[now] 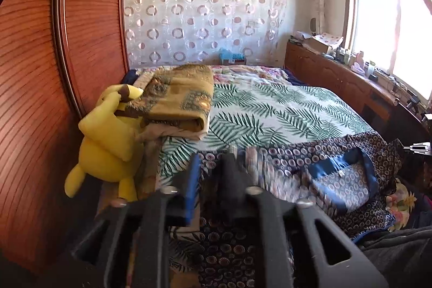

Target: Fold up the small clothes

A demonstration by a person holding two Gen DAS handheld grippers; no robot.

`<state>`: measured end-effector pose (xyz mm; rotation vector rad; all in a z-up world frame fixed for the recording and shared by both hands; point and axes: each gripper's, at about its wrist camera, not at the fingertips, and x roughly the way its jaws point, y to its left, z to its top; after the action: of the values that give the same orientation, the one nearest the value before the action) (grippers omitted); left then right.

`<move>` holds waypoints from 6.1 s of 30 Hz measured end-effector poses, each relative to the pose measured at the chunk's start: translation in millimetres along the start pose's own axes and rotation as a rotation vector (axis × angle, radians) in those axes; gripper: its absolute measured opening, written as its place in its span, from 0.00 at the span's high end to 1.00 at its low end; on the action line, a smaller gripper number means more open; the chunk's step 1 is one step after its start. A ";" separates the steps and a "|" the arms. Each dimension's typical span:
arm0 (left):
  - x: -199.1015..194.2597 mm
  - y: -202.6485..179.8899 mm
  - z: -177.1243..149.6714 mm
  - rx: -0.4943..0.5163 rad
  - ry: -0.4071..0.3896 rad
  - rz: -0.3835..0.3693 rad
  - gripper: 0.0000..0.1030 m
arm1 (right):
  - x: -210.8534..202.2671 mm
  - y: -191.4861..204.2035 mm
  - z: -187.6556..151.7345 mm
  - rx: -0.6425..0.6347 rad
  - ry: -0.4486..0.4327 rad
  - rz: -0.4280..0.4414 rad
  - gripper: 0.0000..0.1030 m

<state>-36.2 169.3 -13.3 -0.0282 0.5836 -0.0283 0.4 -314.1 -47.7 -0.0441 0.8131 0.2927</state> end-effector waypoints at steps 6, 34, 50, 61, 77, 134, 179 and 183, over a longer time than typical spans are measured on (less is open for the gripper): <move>4.1 5.2 4.7 -0.030 -0.014 -0.017 0.23 | 1.5 -4.2 1.6 0.016 0.004 0.001 0.99; 147.6 15.6 2.3 -0.033 0.207 0.002 0.23 | 93.4 -32.0 47.7 0.117 -0.008 -0.039 0.41; 178.3 24.5 -19.4 -0.050 0.319 0.011 0.23 | 122.8 -36.3 56.9 0.082 0.035 -0.095 0.41; 173.3 5.7 -18.5 0.003 0.316 -0.075 0.86 | 118.0 -14.8 48.6 0.011 0.042 -0.032 0.88; 39.9 -21.8 54.4 0.002 -0.011 -0.131 0.94 | -24.2 17.5 86.2 -0.092 -0.246 -0.055 0.96; 217.8 -62.7 10.0 0.117 0.251 -0.098 0.30 | 54.8 -84.8 140.4 0.255 -0.014 -0.204 0.70; 184.6 -37.9 38.1 0.062 0.151 0.047 0.67 | 80.2 -56.8 127.9 0.235 -0.082 -0.201 0.98; 203.8 -38.5 33.4 0.091 0.202 0.093 0.67 | 81.6 -58.0 128.6 0.234 -0.078 -0.202 0.98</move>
<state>151.5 124.4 -96.2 0.0915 0.7842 0.0334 160.6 -330.7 -22.2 0.1036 0.7540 0.0079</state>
